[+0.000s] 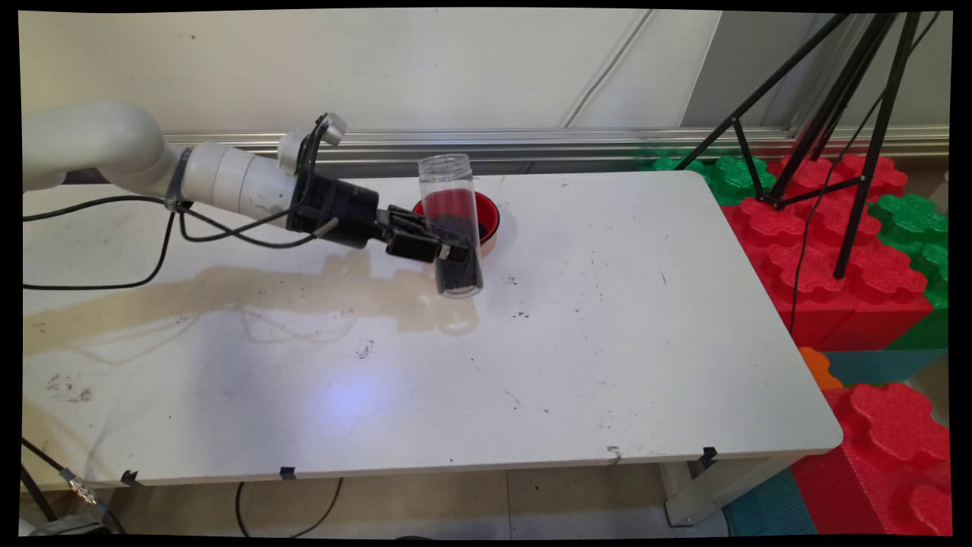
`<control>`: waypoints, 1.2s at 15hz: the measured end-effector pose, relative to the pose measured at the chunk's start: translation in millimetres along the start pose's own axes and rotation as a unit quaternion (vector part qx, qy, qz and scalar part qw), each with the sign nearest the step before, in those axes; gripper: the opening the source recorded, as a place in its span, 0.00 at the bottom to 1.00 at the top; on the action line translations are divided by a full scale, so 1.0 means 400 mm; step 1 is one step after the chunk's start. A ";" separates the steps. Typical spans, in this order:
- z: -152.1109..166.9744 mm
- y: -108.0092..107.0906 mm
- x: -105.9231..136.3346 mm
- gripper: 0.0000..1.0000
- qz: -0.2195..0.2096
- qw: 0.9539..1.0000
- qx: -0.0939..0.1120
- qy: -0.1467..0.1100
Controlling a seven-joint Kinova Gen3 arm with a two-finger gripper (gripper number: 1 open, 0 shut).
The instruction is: Pour the black seasoning powder in the red bowl, then place the picked object on the table
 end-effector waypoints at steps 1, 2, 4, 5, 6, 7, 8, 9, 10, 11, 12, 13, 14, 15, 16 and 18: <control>-0.003 0.005 -0.004 0.00 0.011 1.000 0.001 -0.002; -0.006 0.011 -0.010 0.00 0.027 1.000 0.002 -0.004; -0.013 0.023 -0.022 0.00 0.051 0.999 0.004 -0.009; -0.015 0.027 -0.028 0.00 0.060 0.998 0.004 -0.010; -0.020 0.035 -0.037 0.00 0.075 0.997 0.006 -0.013; -0.023 0.041 -0.047 0.00 0.087 0.996 0.006 -0.016; -0.026 0.047 -0.058 0.00 0.100 0.995 0.007 -0.020; -0.029 0.053 -0.068 0.00 0.110 0.994 0.007 -0.023; -0.031 0.057 -0.080 0.00 0.122 0.992 0.008 -0.028; -0.032 0.061 -0.092 0.00 0.134 0.990 0.009 -0.032; -0.032 0.064 -0.102 0.00 0.143 0.989 0.009 -0.036; -0.031 0.065 -0.110 0.00 0.151 0.988 0.010 -0.039; -0.031 0.066 -0.118 0.00 0.158 0.987 0.010 -0.041; -0.030 0.067 -0.124 0.00 0.163 0.986 0.011 -0.043; -0.028 0.067 -0.133 0.00 0.171 0.984 0.012 -0.046; -0.024 0.065 -0.146 0.00 0.183 0.982 0.014 -0.050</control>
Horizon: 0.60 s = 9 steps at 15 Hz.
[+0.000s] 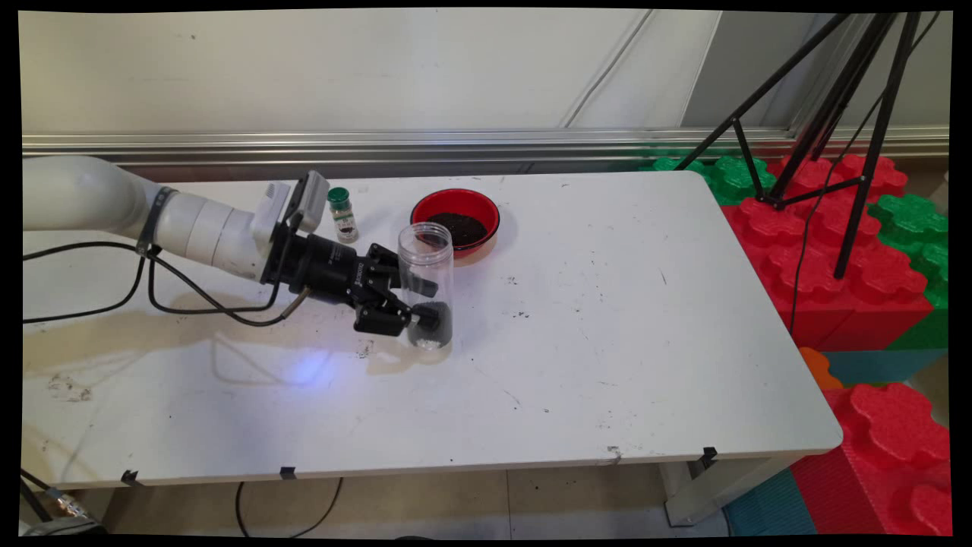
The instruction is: Place the picked object on the table
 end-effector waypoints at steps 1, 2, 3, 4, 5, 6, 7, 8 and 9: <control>0.003 0.000 -0.004 0.00 0.004 1.000 0.001 -0.001; 0.007 0.000 -0.011 0.00 0.011 1.000 0.002 -0.003; 0.011 -0.001 -0.017 0.00 0.016 1.000 0.004 -0.005; 0.016 -0.003 -0.023 0.00 0.022 1.000 0.005 -0.006; 0.021 -0.006 -0.027 0.00 0.025 1.000 0.007 -0.007; 0.025 -0.010 -0.032 0.00 0.029 1.000 0.009 -0.008; 0.030 -0.014 -0.035 0.00 0.031 0.999 0.011 -0.009; 0.034 -0.019 -0.038 0.00 0.032 0.999 0.013 -0.009; 0.038 -0.024 -0.041 0.00 0.032 0.999 0.015 -0.009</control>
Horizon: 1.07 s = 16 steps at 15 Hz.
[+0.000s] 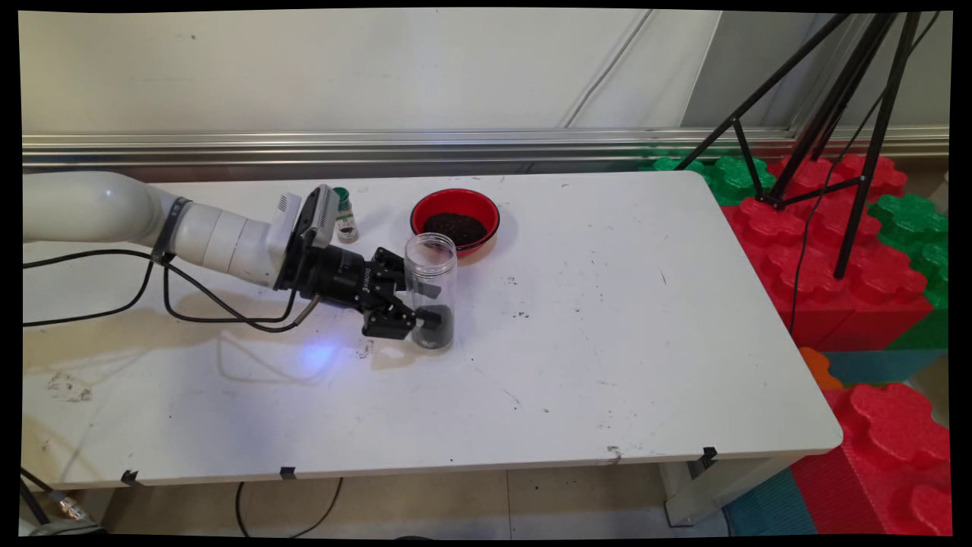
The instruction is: Place the picked object on the table
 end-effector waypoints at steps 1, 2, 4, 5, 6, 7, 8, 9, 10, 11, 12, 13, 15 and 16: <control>0.004 -0.005 -0.004 0.00 -0.002 1.000 0.002 0.000; 0.007 -0.010 -0.007 0.00 -0.003 1.000 0.004 -0.001; 0.013 -0.021 -0.015 0.00 -0.005 1.000 0.008 -0.002; 0.015 -0.024 -0.017 0.00 -0.006 1.000 0.009 -0.002; 0.016 -0.027 -0.019 0.00 -0.006 1.000 0.010 -0.002; 0.018 -0.031 -0.022 0.00 -0.007 1.000 0.011 -0.003; 0.019 -0.033 -0.024 0.00 -0.008 1.000 0.012 -0.003; 0.021 -0.036 -0.026 0.00 -0.008 1.000 0.013 -0.003; 0.022 -0.038 -0.028 0.00 -0.008 1.000 0.013 -0.003; 0.023 -0.041 -0.030 0.00 -0.009 1.000 0.014 -0.003; 0.024 -0.042 -0.032 0.00 -0.009 1.000 0.015 -0.004; 0.025 -0.044 -0.034 0.00 -0.009 1.000 0.016 -0.004; 0.026 -0.048 -0.039 1.00 -0.010 1.000 0.018 -0.004; 0.026 -0.050 -0.041 1.00 -0.010 1.000 0.018 -0.004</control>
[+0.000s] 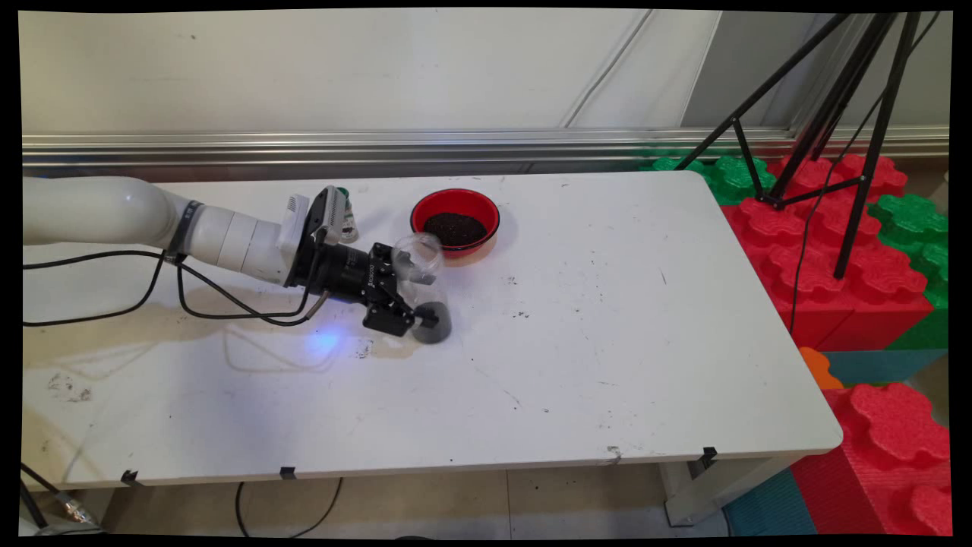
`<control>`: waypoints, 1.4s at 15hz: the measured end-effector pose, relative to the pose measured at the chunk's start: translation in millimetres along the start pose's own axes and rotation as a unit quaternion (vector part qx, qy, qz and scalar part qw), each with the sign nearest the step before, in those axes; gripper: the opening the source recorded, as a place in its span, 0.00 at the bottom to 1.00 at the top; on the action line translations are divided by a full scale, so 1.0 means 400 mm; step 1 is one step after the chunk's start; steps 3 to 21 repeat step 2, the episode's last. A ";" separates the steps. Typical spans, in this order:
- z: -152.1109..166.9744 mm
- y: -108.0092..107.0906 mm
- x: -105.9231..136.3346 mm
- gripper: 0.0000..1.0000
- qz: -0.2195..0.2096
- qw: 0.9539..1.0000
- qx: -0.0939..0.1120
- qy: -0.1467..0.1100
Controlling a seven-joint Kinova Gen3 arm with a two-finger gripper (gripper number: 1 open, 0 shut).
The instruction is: Place the picked object on the table
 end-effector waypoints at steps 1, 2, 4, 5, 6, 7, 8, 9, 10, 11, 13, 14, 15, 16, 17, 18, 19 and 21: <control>0.000 -0.001 -0.001 1.00 0.000 1.000 0.000 0.000; 0.000 -0.002 -0.003 1.00 -0.001 1.000 0.001 0.000; 0.000 -0.002 -0.003 1.00 -0.001 1.000 0.001 0.000; 0.000 -0.002 -0.003 1.00 -0.001 1.000 0.001 0.000; 0.000 -0.002 -0.003 1.00 -0.001 1.000 0.001 0.000; 0.000 -0.002 -0.003 1.00 -0.001 1.000 0.001 0.000; 0.000 -0.002 -0.003 1.00 -0.001 1.000 0.001 0.000; 0.000 -0.002 -0.003 1.00 -0.001 1.000 0.001 0.000; 0.000 -0.002 -0.003 1.00 -0.001 1.000 0.001 0.000; 0.000 -0.002 -0.003 1.00 -0.001 1.000 0.001 0.000; 0.000 -0.002 -0.003 1.00 -0.001 1.000 0.001 0.000; 0.000 -0.002 -0.003 1.00 -0.001 1.000 0.001 0.000; 0.000 -0.002 -0.003 1.00 -0.001 1.000 0.001 0.000; 0.000 -0.002 -0.003 1.00 -0.001 1.000 0.001 0.000; 0.000 -0.002 -0.003 1.00 -0.001 1.000 0.001 0.000; 0.000 -0.002 -0.003 1.00 -0.001 1.000 0.001 0.000; 0.000 -0.002 -0.003 1.00 -0.001 1.000 0.001 0.000; 0.000 -0.002 -0.003 1.00 -0.001 1.000 0.001 0.000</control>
